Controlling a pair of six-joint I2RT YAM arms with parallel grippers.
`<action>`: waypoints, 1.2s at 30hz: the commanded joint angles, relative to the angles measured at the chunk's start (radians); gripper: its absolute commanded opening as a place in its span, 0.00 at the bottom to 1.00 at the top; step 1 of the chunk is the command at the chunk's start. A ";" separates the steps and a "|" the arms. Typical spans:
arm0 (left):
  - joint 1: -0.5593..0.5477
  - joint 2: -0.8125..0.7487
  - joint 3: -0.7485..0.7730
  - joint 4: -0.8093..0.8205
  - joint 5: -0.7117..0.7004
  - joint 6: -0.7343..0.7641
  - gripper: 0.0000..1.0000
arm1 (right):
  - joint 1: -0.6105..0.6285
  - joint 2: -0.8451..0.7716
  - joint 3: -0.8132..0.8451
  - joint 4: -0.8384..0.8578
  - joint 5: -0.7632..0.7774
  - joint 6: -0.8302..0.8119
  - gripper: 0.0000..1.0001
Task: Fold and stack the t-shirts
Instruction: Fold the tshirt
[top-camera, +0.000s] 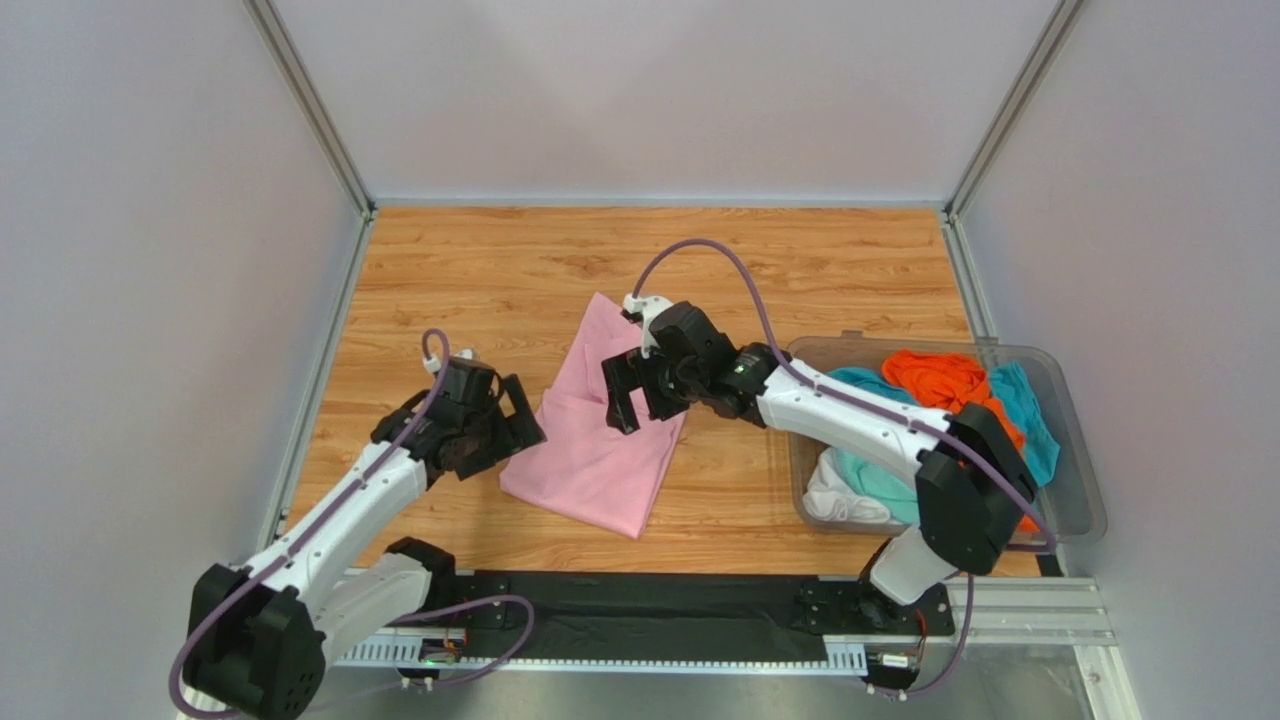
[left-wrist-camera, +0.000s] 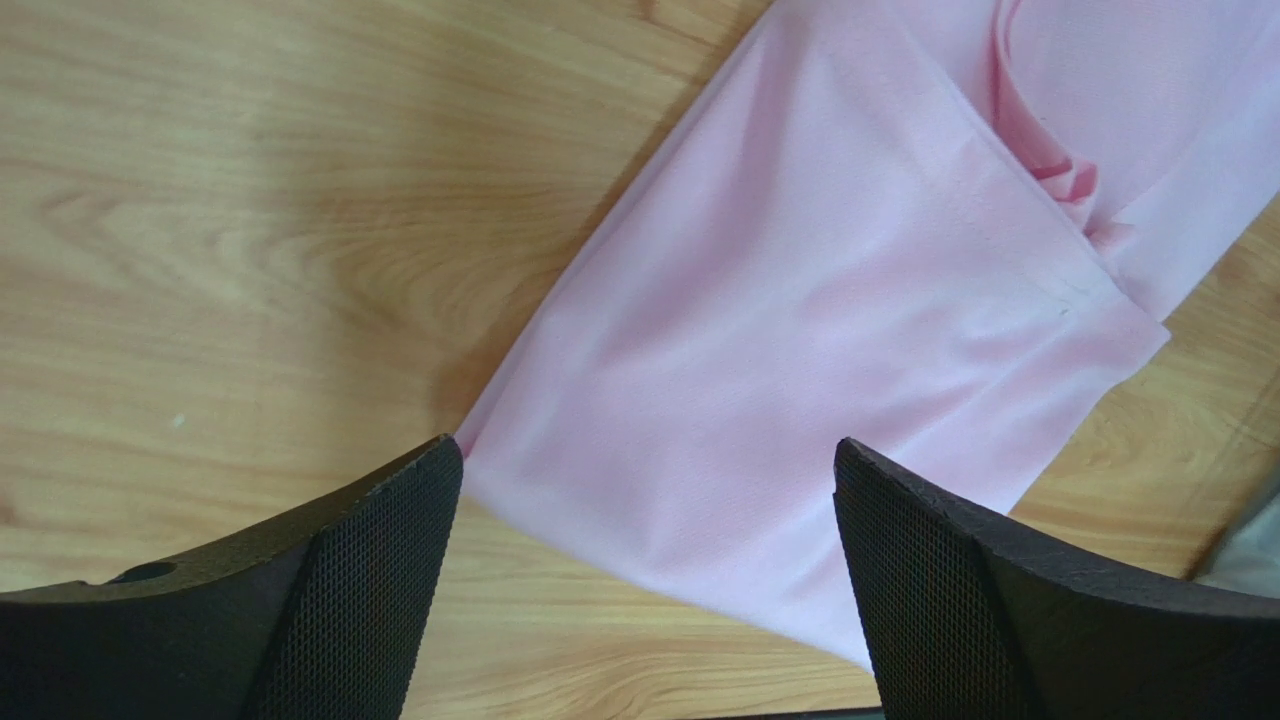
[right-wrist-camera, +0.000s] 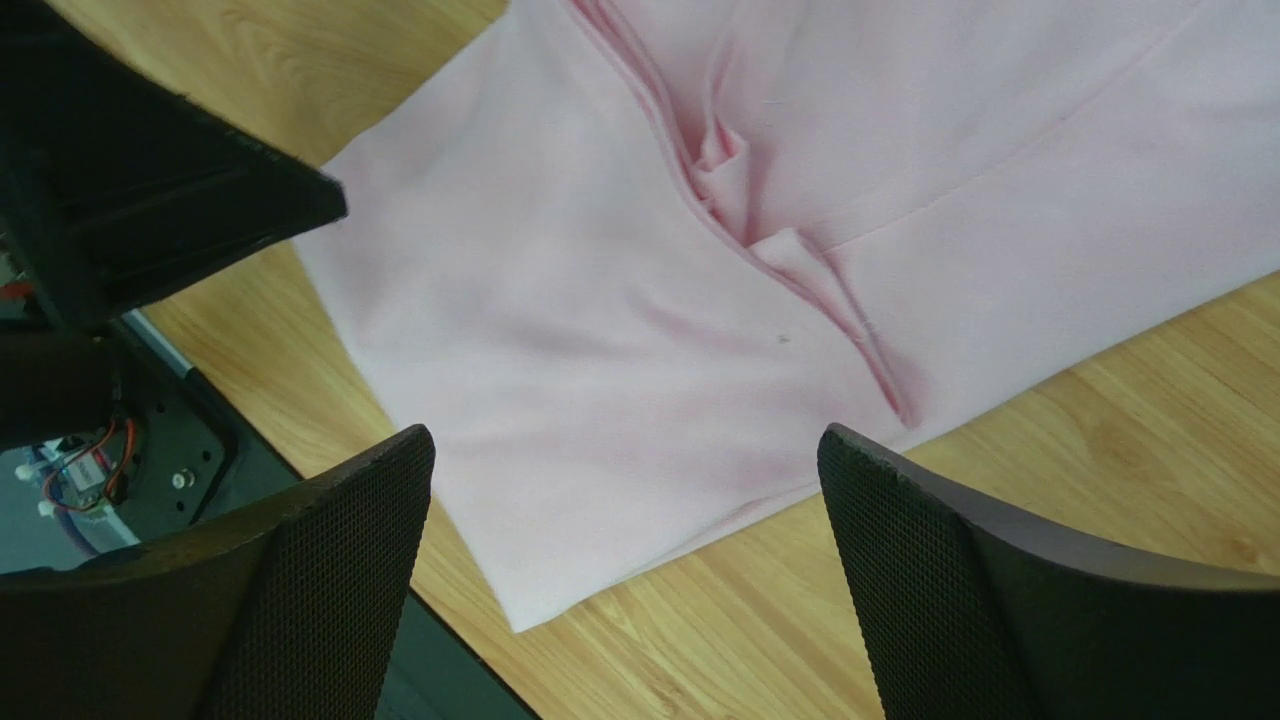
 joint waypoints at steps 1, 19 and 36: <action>0.001 -0.073 -0.034 -0.175 -0.119 -0.076 1.00 | 0.095 -0.061 -0.059 -0.016 0.073 -0.009 1.00; 0.029 0.064 -0.149 -0.035 -0.036 -0.093 0.21 | 0.359 0.025 -0.133 0.035 0.145 -0.034 0.96; 0.029 0.050 -0.129 -0.052 -0.030 -0.087 0.01 | 0.433 0.155 -0.131 0.009 0.156 -0.078 0.50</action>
